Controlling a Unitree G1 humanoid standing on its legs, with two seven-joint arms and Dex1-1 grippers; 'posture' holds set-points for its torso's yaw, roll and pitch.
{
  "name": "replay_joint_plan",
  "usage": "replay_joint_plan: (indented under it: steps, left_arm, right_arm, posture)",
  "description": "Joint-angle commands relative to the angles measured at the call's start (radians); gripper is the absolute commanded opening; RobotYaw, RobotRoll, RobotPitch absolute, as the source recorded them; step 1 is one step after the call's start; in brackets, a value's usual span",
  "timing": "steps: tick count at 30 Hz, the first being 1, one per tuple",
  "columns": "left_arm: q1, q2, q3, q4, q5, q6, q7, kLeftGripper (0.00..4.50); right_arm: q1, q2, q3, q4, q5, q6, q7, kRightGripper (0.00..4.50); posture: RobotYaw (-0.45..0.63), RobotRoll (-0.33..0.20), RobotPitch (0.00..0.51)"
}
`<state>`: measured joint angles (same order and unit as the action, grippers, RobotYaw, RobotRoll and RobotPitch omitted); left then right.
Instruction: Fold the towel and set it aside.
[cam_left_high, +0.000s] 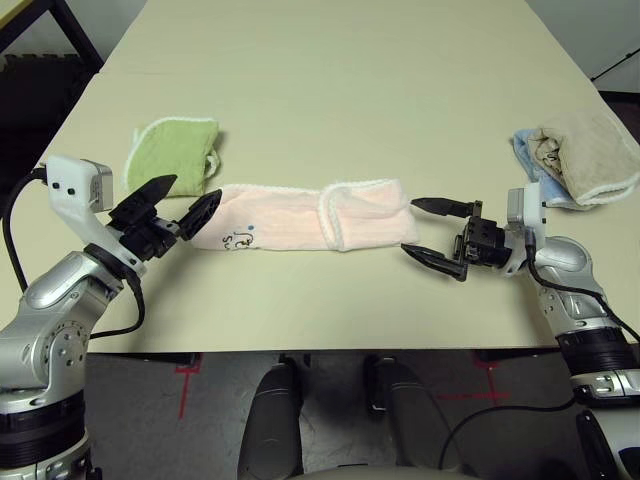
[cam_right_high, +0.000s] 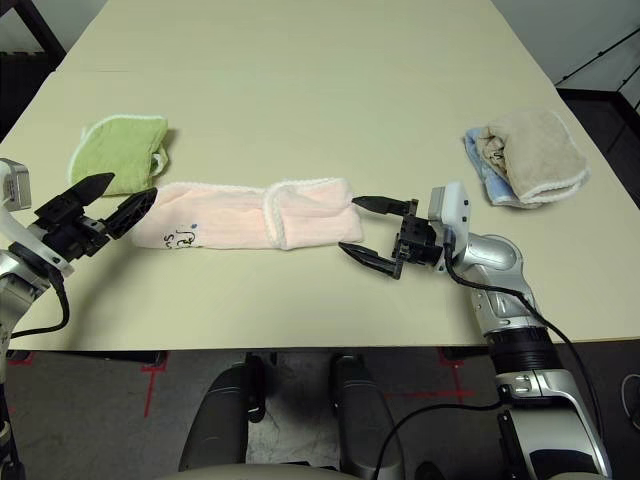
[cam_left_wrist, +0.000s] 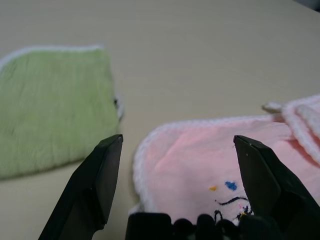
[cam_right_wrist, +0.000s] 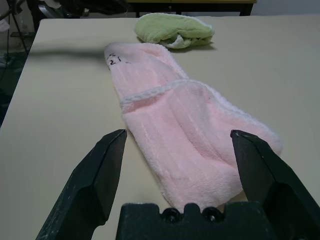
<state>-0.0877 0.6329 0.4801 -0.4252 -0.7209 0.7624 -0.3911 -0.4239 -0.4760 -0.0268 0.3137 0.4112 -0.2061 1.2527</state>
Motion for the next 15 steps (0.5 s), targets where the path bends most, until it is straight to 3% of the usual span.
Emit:
replay_joint_plan:
  steps: [1,6,9,15]
  left_arm:
    - [0.034,-0.047,0.069,-0.043,-0.087,0.133,0.121,4.50]
    - [0.122,-0.003,0.075,-0.032,-0.044,0.249,0.184,4.50]
    - [0.134,-0.009,0.095,-0.040,-0.080,0.323,0.215,4.50]
    - [-0.006,-0.108,0.166,-0.017,-0.200,0.461,0.347,4.50]
  right_arm:
    - [-0.006,-0.011,-0.023,0.017,0.027,-0.020,0.035,4.49]
    - [-0.016,-0.007,-0.035,0.006,0.043,-0.031,0.057,4.49]
    - [-0.019,-0.010,-0.037,-0.001,0.044,-0.029,0.060,4.49]
    - [-0.033,-0.017,-0.044,0.017,0.041,-0.039,0.065,4.49]
  posture:
    - [-0.07,0.000,0.202]
    - [-0.07,0.000,0.208]
    - [-0.07,0.000,0.211]
    - [-0.08,0.000,0.213]
